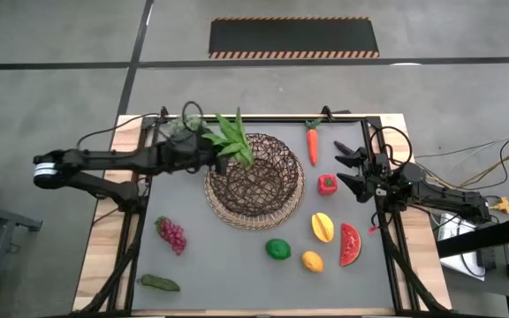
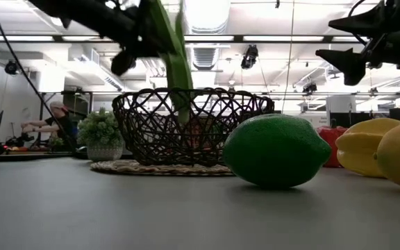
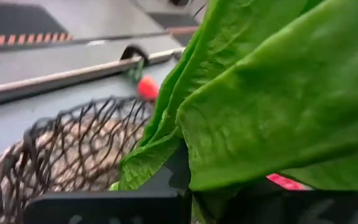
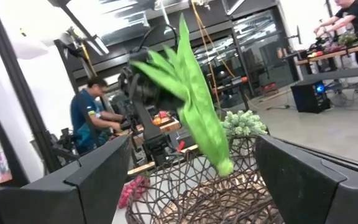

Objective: Build produce basket
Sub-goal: Put the green leaf lettuce into the basket

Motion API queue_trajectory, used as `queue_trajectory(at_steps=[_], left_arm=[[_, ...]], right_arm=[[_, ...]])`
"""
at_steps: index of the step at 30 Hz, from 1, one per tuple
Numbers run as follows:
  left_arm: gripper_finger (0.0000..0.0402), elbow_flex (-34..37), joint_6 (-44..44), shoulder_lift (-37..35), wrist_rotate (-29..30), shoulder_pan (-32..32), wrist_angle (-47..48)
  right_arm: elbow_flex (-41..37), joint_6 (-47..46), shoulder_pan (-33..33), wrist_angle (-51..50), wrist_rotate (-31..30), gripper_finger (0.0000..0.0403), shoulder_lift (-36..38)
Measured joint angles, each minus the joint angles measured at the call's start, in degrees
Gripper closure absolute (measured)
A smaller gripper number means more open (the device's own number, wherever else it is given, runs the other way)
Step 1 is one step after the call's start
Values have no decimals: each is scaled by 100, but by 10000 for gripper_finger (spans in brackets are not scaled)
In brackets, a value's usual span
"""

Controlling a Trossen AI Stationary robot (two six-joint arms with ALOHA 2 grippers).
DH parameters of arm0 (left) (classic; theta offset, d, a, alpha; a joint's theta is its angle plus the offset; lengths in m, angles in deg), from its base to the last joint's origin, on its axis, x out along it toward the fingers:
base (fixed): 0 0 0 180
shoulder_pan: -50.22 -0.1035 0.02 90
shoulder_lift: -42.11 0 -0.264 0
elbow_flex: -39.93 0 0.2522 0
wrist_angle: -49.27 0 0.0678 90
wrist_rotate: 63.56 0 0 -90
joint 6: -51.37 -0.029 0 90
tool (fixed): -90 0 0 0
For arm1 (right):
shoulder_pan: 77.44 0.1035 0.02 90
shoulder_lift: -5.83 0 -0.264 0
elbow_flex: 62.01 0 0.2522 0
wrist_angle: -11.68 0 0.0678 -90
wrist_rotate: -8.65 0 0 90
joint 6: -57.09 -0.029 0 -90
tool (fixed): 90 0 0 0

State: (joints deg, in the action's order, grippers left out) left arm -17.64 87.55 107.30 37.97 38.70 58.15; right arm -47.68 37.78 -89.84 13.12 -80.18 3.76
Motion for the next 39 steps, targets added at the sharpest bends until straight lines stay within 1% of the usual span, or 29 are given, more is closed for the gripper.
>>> queue_trajectory(at_steps=[3,6,11,16,23,27,32,39], left_arm=[[386,23,222,313,14,0,-22],[378,23,265,609,111,-9,-13],[359,19,539,901,393,-95,-56],[326,8,849,936,394,-271,-61],[266,12,856,883,393,-386,-17],[239,17,788,820,383,-424,-7],[221,21,551,776,374,-454,-9],[218,21,546,775,298,-501,-12]], right_arm=[[-2,0,0,0,-173,76,0],[1,0,0,-1,-277,76,0],[1,0,0,0,-280,76,0],[0,0,0,1,-282,76,0],[0,0,0,0,-280,76,0],[0,0,0,1,-282,76,0],[1,0,0,2,-280,76,0],[-1,0,0,0,-280,76,0]])
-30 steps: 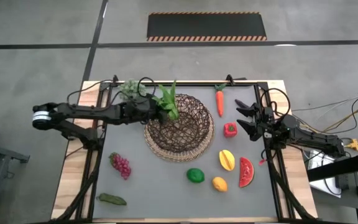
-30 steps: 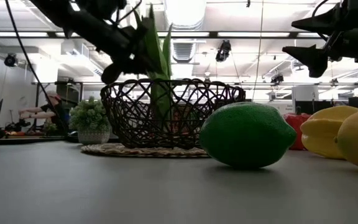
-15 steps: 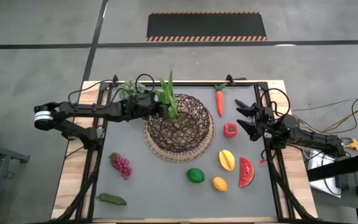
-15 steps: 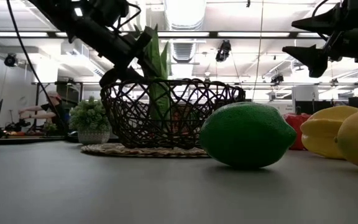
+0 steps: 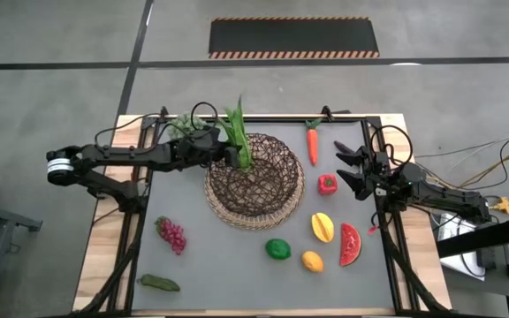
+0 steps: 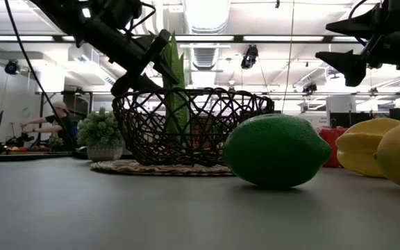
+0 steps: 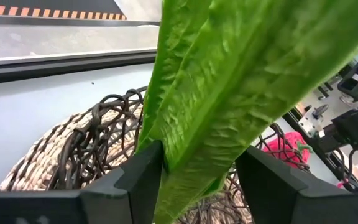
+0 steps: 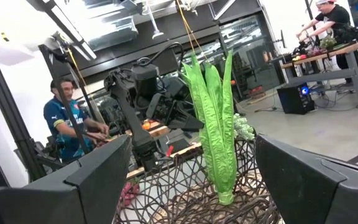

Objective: Build produce basket
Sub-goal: Put the green leaf lettuce into the basket, then put the red bell pepper into the basket

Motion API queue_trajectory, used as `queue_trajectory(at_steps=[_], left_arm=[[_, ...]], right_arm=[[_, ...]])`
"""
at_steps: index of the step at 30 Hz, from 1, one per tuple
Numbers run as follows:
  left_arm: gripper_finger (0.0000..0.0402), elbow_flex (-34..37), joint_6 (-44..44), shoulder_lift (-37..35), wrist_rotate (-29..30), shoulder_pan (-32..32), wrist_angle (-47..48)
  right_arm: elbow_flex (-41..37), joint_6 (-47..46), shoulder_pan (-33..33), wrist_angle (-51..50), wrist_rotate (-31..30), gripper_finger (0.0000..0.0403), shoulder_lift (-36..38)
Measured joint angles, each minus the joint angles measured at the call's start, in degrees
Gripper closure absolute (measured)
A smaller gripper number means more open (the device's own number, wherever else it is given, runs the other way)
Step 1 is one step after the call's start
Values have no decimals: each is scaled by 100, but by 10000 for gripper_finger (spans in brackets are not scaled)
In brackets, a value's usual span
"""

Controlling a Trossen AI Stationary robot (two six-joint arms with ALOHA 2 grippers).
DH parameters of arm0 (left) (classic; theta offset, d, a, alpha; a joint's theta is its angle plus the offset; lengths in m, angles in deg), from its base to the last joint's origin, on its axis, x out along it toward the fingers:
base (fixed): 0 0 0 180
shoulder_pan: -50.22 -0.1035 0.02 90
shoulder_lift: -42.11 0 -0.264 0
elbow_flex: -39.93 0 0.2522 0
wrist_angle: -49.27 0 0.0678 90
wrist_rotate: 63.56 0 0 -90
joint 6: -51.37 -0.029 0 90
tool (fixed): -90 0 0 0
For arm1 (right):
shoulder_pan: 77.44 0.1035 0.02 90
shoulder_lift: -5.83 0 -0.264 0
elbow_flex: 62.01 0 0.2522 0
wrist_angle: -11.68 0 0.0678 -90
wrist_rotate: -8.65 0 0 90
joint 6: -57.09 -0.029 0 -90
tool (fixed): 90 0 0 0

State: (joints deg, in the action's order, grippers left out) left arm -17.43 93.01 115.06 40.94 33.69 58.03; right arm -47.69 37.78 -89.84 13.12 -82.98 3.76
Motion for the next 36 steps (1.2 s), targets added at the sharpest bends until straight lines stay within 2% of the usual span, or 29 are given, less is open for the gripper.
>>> queue_trajectory(at_steps=[15,27,32,36], left_arm=[[218,0,-179,-294,-101,-56,4],[218,0,-800,-1039,-85,-177,296],[218,10,-1218,-1359,-607,-95,225],[218,240,-1774,-1403,-862,323,-169]], right_arm=[[2,0,0,-2,0,76,0],[2,0,-1,-17,1,76,0],[2,0,0,-2,0,76,0],[0,0,0,6,0,76,0]])
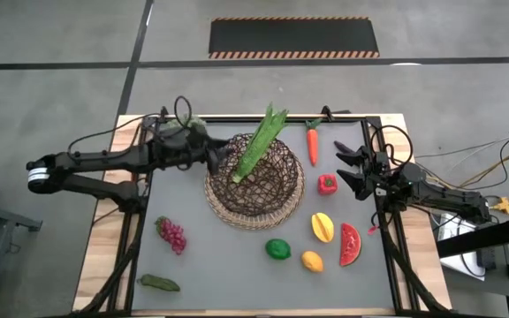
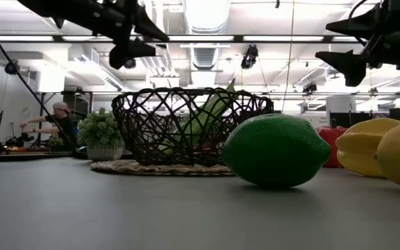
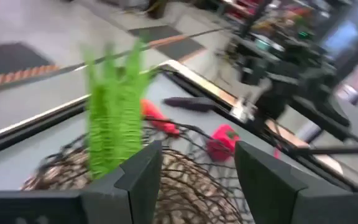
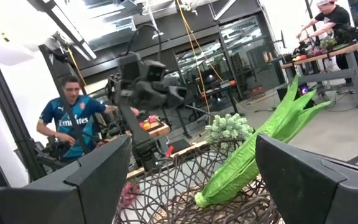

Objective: Build produce basket
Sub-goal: Put the red bell pepper into the basket

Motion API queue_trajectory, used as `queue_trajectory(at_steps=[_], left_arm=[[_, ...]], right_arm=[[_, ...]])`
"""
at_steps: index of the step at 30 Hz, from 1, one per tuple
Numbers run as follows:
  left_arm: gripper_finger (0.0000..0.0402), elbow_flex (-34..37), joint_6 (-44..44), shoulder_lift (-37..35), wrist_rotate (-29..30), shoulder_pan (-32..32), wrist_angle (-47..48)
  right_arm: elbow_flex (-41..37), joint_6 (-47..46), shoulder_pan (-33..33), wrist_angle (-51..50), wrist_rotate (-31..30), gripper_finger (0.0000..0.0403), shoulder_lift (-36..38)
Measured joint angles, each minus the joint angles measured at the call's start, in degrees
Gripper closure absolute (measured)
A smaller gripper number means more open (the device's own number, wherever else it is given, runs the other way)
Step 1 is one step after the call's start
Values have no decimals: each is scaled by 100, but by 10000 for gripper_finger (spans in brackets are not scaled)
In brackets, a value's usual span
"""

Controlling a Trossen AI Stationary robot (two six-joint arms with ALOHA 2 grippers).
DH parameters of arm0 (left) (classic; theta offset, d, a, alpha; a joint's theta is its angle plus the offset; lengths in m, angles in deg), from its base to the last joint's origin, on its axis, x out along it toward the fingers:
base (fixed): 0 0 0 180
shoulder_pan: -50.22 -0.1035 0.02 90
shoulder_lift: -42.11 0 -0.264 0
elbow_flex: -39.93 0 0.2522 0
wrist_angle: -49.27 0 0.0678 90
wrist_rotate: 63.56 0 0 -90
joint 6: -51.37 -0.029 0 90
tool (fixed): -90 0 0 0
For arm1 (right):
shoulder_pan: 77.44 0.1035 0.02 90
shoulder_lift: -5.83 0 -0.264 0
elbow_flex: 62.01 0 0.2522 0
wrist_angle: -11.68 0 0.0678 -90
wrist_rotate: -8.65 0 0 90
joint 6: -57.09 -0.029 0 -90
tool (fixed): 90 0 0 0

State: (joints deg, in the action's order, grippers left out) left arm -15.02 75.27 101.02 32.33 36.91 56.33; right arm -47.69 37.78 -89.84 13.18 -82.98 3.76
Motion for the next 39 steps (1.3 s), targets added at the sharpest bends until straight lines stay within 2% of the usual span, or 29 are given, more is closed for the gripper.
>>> queue_trajectory(at_steps=[4,9,11,13,18,30,33,39], left_arm=[[218,223,-572,93,0,501,-598],[218,525,-1273,186,-4,958,-1412],[218,531,-1522,213,-2,1064,-1505],[218,534,-1712,218,-2,1128,-1543],[218,534,-2085,214,36,1140,-1587],[218,534,-2335,217,57,1142,-1938],[218,534,-2337,223,59,1140,-1939],[218,536,-2337,232,59,1140,-1937]], right_arm=[[0,0,0,49,-242,76,2],[1,-57,-2,47,-1411,76,0],[0,-307,-2,103,-1591,76,-1],[0,-378,1,356,-1590,76,-61],[100,-372,15,803,-987,76,-480],[1568,383,15,724,-994,76,-2412],[2026,389,15,287,-992,76,-2795],[3121,-119,15,-1759,-989,76,-3378]])
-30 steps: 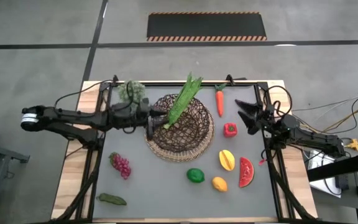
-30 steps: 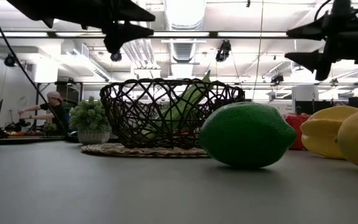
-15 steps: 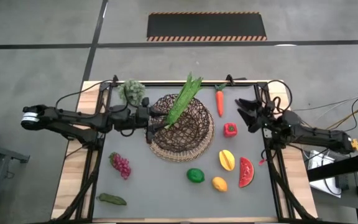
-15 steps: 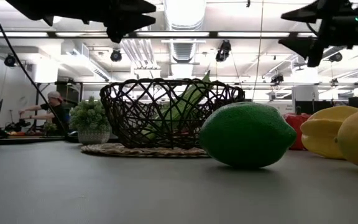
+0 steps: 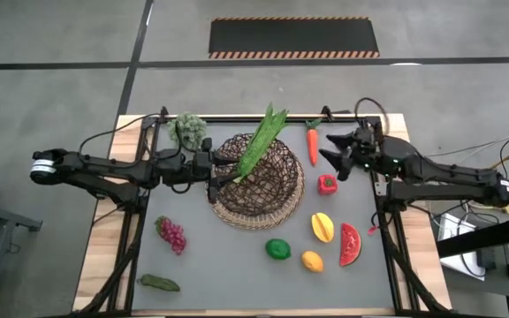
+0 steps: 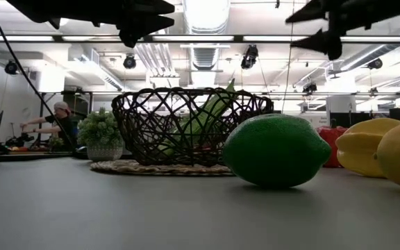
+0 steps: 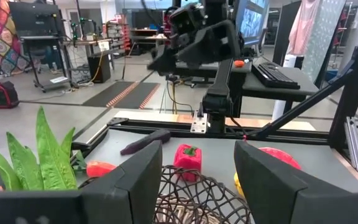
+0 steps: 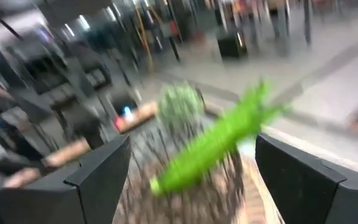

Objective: Build produce basket
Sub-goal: Put the red bell pepper into the basket

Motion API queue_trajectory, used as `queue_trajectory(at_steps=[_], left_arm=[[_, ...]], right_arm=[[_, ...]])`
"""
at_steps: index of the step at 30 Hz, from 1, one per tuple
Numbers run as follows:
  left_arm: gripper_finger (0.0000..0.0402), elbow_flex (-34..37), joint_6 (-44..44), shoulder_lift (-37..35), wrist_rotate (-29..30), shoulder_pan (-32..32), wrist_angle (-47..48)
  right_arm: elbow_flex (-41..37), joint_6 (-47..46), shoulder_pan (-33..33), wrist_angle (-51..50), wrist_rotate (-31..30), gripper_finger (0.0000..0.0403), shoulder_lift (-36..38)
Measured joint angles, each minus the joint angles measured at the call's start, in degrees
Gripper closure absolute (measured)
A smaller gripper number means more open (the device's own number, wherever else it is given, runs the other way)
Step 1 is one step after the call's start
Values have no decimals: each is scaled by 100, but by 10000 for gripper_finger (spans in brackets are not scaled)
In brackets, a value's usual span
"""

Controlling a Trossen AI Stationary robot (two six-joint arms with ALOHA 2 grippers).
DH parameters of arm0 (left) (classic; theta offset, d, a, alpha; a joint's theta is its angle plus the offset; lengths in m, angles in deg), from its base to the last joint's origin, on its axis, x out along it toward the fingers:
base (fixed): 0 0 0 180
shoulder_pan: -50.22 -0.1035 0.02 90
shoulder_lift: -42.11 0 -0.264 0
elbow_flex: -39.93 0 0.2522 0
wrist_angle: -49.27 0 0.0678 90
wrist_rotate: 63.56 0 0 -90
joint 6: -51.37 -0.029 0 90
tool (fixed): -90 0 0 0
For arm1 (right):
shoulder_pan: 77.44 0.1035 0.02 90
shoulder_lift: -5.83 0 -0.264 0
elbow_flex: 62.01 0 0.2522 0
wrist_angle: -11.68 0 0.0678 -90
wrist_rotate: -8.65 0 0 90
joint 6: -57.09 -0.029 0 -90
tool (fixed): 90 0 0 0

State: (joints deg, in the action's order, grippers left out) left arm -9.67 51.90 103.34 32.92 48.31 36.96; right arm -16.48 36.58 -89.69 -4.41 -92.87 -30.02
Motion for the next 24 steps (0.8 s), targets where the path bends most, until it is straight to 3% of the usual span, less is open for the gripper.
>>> queue_trajectory(at_steps=[19,24], left_arm=[[218,15,-593,-30,97,0,-2],[218,13,-910,-142,219,-7,-9]], right_arm=[[2830,-2731,422,-5814,-59,76,-2099],[3291,-3143,426,-6775,-45,76,-2605]])
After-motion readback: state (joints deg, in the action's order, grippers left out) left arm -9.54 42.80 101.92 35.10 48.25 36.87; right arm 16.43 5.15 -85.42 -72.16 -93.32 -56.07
